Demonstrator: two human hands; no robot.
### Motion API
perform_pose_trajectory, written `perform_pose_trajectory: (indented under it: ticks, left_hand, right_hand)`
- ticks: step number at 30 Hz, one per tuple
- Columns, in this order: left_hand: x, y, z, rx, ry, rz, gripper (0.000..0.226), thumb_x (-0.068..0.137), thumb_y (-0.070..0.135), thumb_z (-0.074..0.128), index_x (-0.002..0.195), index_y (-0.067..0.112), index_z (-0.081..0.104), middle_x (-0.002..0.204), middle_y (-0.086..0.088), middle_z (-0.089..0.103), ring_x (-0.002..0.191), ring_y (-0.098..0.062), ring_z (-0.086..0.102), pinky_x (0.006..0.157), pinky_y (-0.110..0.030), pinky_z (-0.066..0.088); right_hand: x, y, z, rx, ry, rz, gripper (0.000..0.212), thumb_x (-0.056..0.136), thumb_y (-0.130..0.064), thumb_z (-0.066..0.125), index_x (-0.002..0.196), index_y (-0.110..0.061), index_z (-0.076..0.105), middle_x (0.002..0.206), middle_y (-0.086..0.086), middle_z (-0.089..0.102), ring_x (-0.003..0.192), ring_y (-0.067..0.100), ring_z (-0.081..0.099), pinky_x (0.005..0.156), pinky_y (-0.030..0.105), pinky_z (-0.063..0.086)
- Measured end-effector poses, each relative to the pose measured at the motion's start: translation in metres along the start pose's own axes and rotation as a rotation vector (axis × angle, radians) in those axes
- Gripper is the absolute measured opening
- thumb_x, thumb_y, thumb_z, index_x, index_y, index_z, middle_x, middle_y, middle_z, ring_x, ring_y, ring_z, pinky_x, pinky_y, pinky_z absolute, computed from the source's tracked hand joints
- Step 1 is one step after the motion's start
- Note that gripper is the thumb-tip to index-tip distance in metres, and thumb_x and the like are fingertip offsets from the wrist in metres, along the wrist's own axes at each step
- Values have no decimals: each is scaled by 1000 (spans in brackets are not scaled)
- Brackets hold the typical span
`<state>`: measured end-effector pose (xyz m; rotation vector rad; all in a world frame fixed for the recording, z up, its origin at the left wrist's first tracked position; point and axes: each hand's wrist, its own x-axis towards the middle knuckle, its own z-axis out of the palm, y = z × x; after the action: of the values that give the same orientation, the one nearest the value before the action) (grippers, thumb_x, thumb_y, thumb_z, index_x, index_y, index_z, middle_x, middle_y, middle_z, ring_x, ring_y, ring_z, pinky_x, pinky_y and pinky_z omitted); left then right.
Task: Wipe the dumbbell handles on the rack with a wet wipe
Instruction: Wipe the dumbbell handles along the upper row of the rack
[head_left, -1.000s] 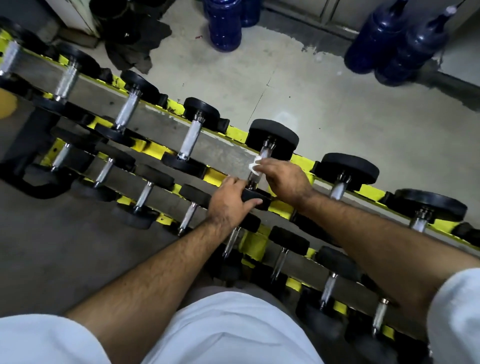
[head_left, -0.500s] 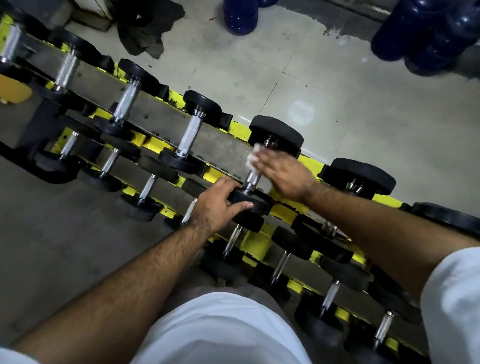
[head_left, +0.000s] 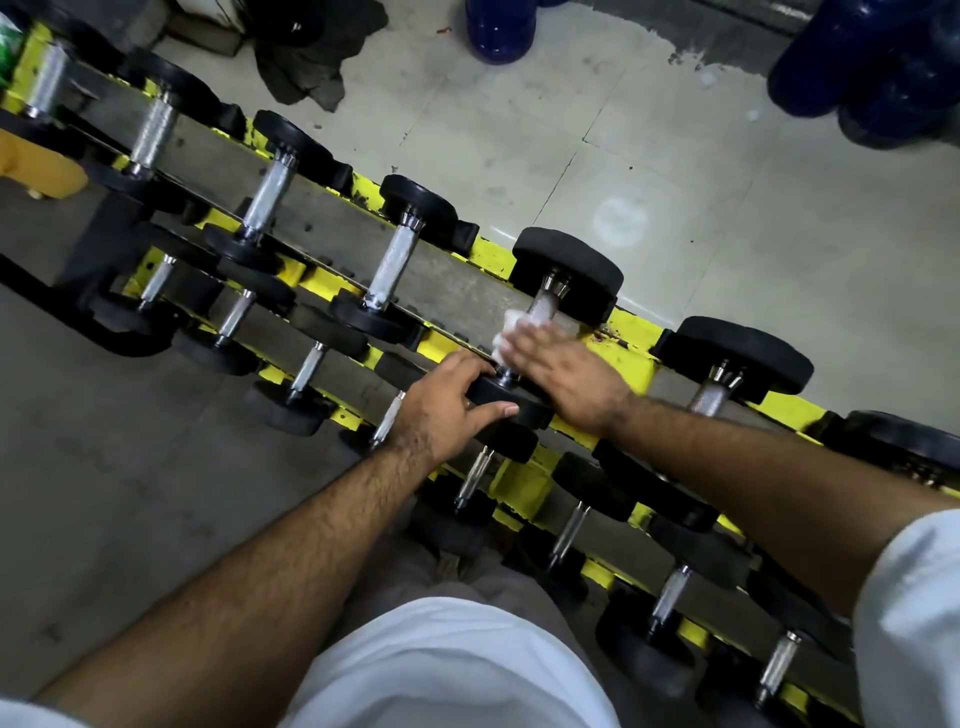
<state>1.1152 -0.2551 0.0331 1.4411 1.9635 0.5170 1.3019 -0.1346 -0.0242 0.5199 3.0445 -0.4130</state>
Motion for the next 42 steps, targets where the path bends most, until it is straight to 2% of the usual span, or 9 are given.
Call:
perform_pose_trajectory:
  ticks: [7, 12, 16, 21, 25, 30, 34, 38, 42]
  left_hand:
    - [-3, 5, 2, 12, 26, -30, 54, 73, 65, 74, 112, 30, 60, 113, 19, 57, 91, -7, 61, 81, -33, 56]
    - [-4, 6, 5, 37, 34, -60, 57, 71, 66, 75, 109, 30, 55, 106, 15, 58, 86, -10, 61, 75, -27, 52]
    - [-4, 5, 8, 49, 49, -47, 60, 71, 67, 73, 111, 27, 56, 107, 14, 57, 87, -9, 58, 76, -27, 50]
    - [-7, 9, 11, 51, 36, -37, 58, 73, 63, 74, 110, 23, 55, 109, 7, 57, 96, -16, 61, 80, -33, 53]
    - [-7, 4, 8, 10, 31, 22, 50, 77, 54, 75, 111, 22, 58, 110, 7, 56, 97, -14, 57, 83, -33, 52]
    - [3, -10, -9, -46, -47, 21, 44, 82, 46, 72, 118, 23, 63, 114, 7, 60, 102, -14, 60, 89, -33, 52]
    - [17, -21, -20, -133, -177, -34, 46, 74, 47, 78, 113, 25, 70, 108, 8, 67, 95, -12, 64, 87, -36, 56]
    - [22, -18, -24, -131, -195, -52, 44, 70, 49, 81, 108, 27, 72, 104, 6, 70, 96, -14, 65, 87, -34, 55]
    - [21, -18, -22, -165, -180, -62, 39, 75, 40, 83, 108, 24, 71, 107, 5, 69, 98, -16, 63, 87, -34, 53]
  right_hand:
    - [2, 25, -19, -105, 63, 179, 72, 90, -5, 39, 158, -12, 18, 164, 10, 22, 151, 28, 20, 121, 43, 23]
    - [-6, 12, -14, -130, -95, -147, 61, 100, -19, 37, 158, -19, 17, 163, 6, 23, 151, 22, 22, 123, 42, 16]
    - [10, 26, -31, -141, 26, 187, 70, 89, -2, 46, 156, -14, 27, 161, 10, 31, 149, 28, 27, 121, 43, 24]
    - [12, 5, -29, -154, -131, -205, 53, 95, -17, 59, 146, -13, 47, 148, 11, 51, 140, 28, 45, 118, 44, 29]
    - [25, 18, -52, -235, -115, 99, 53, 96, -12, 39, 148, -9, 44, 152, 13, 46, 144, 30, 38, 117, 44, 30]
    - [27, -10, -53, -224, -241, -79, 47, 97, -19, 52, 144, -12, 51, 147, 10, 52, 139, 27, 45, 118, 40, 27]
    - [35, -8, -66, -270, -208, 299, 58, 97, -18, 44, 154, -11, 34, 160, 12, 33, 149, 28, 26, 123, 42, 19]
    - [31, -34, -56, -200, -354, 27, 48, 95, -20, 52, 141, -10, 54, 143, 11, 55, 137, 29, 48, 117, 42, 34]
    - [47, -12, -74, -315, -288, 245, 47, 99, -16, 42, 145, -12, 49, 151, 9, 48, 144, 25, 37, 121, 40, 25]
